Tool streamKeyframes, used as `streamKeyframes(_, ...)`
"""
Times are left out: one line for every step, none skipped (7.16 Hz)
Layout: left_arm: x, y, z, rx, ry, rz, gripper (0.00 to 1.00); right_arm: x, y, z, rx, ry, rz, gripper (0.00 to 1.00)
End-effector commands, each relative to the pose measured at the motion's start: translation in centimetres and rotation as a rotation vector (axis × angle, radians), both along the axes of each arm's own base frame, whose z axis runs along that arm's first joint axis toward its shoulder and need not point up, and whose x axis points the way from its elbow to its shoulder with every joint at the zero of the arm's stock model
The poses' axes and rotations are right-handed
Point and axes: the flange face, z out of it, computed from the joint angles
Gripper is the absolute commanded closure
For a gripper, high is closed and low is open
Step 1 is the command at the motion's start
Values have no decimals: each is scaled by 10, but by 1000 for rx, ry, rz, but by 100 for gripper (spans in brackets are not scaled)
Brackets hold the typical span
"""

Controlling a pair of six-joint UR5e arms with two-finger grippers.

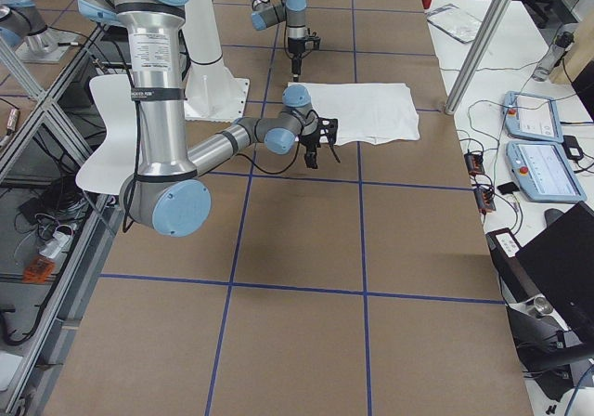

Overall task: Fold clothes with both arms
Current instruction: 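Lower the left gripper to the shirt's near corner while the right gripper waits beside it, then move the right gripper to the shirt's other near corner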

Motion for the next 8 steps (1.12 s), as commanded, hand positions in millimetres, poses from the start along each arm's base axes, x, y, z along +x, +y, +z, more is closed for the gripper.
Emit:
streamKeyframes(7, 8, -1, -5, 0, 13, 45, 1, 1, 1, -1, 2, 0, 0)
streamKeyframes(10, 7, -3, -4, 1, 13, 45, 1, 1, 1, -1, 2, 0, 0)
streamKeyframes(11, 8, -2, -5, 0, 16, 45, 1, 1, 1, -1, 2, 0, 0)
streamKeyframes(13, 7, -8, -2, 9, 16, 45, 1, 1, 1, -2, 1, -1, 0)
streamKeyframes(14, 7, -11, -1, 12, 17, 45, 1, 1, 1, -2, 1, -1, 0)
streamKeyframes(15, 7, -11, -1, 12, 17, 49, 1, 1, 1, -2, 1, -1, 0)
streamKeyframes(17, 10, -11, -1, 12, 23, 52, 1, 1, 1, -1, 1, -2, 0)
streamKeyframes(17, 10, -11, -1, 12, 23, 56, 1, 1, 1, -2, 1, -1, 0)
